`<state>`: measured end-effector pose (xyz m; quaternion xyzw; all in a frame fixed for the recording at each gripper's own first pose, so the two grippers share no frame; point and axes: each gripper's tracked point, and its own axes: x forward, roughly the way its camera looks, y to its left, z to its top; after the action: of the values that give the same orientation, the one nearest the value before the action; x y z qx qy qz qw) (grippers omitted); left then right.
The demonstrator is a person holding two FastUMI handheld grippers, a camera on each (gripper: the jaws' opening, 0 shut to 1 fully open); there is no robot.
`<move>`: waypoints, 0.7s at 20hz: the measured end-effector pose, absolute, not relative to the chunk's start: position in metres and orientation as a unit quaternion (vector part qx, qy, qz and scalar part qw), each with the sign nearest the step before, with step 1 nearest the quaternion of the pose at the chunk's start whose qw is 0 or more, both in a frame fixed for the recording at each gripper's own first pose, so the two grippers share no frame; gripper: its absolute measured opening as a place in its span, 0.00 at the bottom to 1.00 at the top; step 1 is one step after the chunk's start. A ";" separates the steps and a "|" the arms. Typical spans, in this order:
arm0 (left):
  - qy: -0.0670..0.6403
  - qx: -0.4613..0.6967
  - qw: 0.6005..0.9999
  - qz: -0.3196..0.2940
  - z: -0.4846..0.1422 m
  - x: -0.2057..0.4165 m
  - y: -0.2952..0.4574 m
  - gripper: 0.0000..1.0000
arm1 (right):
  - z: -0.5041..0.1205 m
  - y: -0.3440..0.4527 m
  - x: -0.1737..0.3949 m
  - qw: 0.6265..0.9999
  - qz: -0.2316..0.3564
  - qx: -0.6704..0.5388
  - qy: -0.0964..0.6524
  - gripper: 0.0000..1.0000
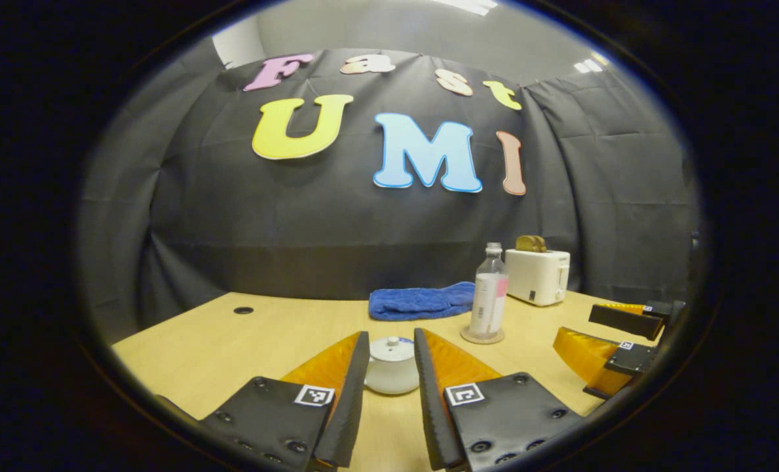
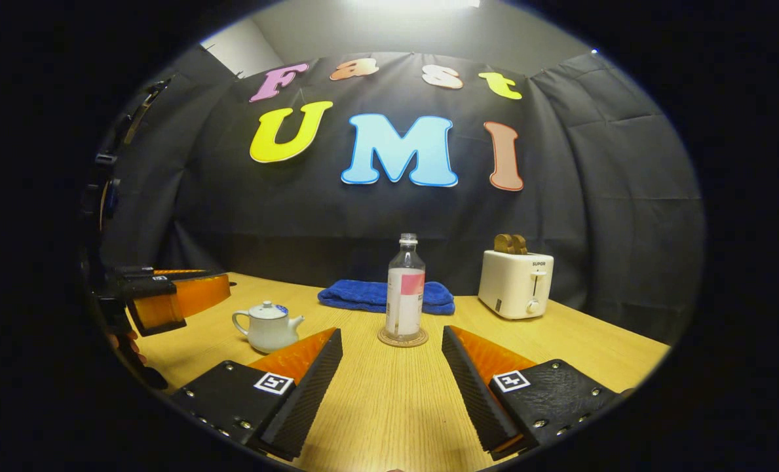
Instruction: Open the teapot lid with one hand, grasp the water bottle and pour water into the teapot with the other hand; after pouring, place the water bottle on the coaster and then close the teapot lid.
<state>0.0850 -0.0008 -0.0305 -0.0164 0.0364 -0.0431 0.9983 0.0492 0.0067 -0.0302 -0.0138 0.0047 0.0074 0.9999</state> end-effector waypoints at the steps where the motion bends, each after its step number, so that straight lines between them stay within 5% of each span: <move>1: 0.040 -0.019 0.998 -0.043 -0.032 0.078 0.001 0.49 | -0.027 0.008 0.045 1.000 0.006 -0.021 0.002 0.95; 14: 0.043 -0.014 0.999 -0.028 -0.038 0.014 0.003 0.72 | -0.017 0.007 -0.005 1.000 -0.008 -0.030 0.007 0.94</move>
<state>0.0136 0.0027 -0.0380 -0.0138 0.0433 -0.0280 0.9986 -0.0053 0.0068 -0.0174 -0.0295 0.0071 -0.0076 0.9995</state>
